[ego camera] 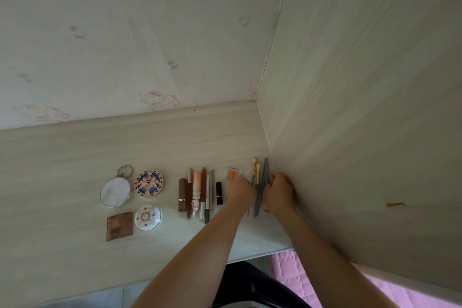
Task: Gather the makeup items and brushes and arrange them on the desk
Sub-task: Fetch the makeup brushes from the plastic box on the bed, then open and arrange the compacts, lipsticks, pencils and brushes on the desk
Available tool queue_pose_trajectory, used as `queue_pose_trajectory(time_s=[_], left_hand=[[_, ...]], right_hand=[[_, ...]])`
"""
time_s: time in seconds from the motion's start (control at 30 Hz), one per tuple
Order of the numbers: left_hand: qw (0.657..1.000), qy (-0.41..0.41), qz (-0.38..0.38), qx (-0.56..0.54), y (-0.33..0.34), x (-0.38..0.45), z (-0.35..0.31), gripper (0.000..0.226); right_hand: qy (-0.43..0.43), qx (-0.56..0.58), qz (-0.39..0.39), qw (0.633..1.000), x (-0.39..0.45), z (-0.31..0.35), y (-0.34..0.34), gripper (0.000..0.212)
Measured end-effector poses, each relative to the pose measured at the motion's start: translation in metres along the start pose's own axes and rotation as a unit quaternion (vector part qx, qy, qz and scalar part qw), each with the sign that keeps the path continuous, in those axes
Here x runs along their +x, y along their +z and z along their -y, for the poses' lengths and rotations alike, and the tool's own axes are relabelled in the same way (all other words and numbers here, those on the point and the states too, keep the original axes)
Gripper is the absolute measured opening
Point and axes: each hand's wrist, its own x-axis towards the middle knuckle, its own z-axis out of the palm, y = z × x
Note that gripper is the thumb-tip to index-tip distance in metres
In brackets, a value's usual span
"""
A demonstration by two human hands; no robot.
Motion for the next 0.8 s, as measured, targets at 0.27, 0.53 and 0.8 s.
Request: queue_pose_trajectory(time_s=[0.27, 0.53, 0.8], left_hand=[[0.997, 0.019, 0.005, -0.071, -0.016, -0.01, 0.012, 0.024], [0.989, 0.112, -0.072, -0.065, -0.045, -0.025, 0.035, 0.026], [0.974, 0.141, -0.174, 0.031, -0.077, -0.049, 0.08, 0.023]], right_hand=[[-0.041, -0.028, 0.015, 0.999, -0.009, -0.004, -0.009, 0.025], [-0.193, -0.123, 0.046, 0.972, -0.022, 0.008, -0.015, 0.02], [-0.321, -0.209, 0.072, 0.921, -0.051, 0.04, 0.008, 0.032]])
